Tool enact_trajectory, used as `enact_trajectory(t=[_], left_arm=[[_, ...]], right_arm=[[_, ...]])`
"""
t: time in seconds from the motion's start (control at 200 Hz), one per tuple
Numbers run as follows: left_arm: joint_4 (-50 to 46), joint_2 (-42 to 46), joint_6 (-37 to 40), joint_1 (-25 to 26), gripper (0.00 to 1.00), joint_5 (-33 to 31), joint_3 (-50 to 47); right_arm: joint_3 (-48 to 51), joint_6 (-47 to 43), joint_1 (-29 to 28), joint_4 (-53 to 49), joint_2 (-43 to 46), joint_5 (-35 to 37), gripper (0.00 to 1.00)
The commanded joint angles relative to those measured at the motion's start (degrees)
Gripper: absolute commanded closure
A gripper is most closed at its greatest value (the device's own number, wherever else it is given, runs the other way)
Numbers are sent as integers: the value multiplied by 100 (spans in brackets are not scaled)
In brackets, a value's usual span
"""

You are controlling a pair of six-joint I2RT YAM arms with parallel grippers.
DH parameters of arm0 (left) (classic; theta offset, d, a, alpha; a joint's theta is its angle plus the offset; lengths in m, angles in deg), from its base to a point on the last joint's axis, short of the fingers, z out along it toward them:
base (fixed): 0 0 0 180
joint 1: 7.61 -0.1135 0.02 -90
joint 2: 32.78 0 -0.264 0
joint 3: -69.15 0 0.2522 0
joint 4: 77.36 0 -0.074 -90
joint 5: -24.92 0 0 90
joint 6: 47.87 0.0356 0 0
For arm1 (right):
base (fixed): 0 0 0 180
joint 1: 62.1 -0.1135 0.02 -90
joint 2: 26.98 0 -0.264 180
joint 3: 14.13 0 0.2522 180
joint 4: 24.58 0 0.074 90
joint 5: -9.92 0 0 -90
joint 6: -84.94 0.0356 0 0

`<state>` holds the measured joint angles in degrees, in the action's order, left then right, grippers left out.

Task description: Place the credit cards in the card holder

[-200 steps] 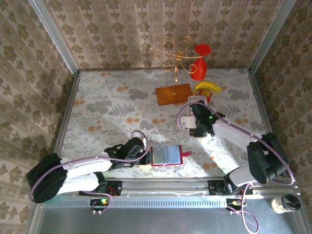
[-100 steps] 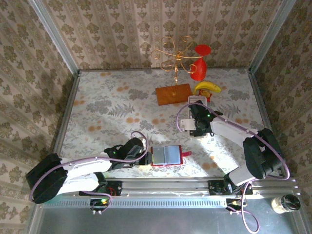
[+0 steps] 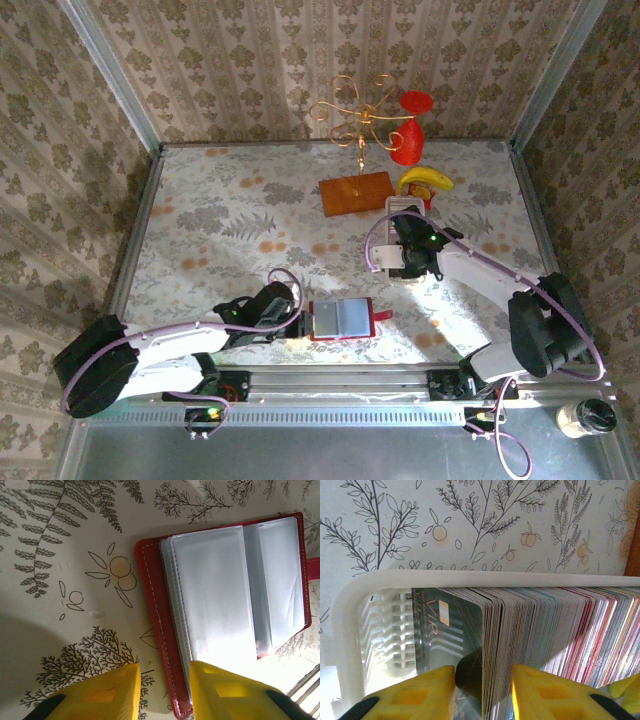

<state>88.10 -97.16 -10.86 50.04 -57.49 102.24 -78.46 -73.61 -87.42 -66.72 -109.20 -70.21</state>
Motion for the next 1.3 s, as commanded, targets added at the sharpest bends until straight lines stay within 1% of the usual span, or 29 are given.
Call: enact_trajectory(t=[0.0,0.04,0.205,0.285,0.45,0.485,0.765,0.785,0.905,1.055,1.225,1.295], left_arm=[[51,0,-123,-32,69,49,-89],[59,-4,-124,-27,69,59,-88],[69,-4,-129,-19,69,67,-88],[69,-3,-133,-26,69,67,-88],[73,-13,-140,-25,70,68,-79],[77,-13,-141,-23,70,67,-79],[86,-35,-141,-10,70,84,-52],[80,-31,-141,-13,71,84,-55],[86,-35,-151,-6,71,81,-48],[87,-40,-150,-8,71,81,-35],[86,-44,-141,1,71,75,-26],[86,-48,-141,6,71,84,-17]], right_arm=[[-14,-41,31,-53,170,-73,70],[-15,-37,36,-70,180,-73,74],[-15,-38,36,-106,207,-97,76],[-6,-39,32,-124,206,-99,81],[20,-53,29,-158,206,-99,84],[20,-50,36,-159,401,-99,84],[-40,-62,36,-210,569,-98,88],[-41,-58,36,-354,580,-99,88],[-41,-26,31,-430,652,-138,89],[-125,80,27,-727,734,-252,93],[-256,311,27,-1164,845,-574,100],[-309,375,11,-1357,880,-670,100]])
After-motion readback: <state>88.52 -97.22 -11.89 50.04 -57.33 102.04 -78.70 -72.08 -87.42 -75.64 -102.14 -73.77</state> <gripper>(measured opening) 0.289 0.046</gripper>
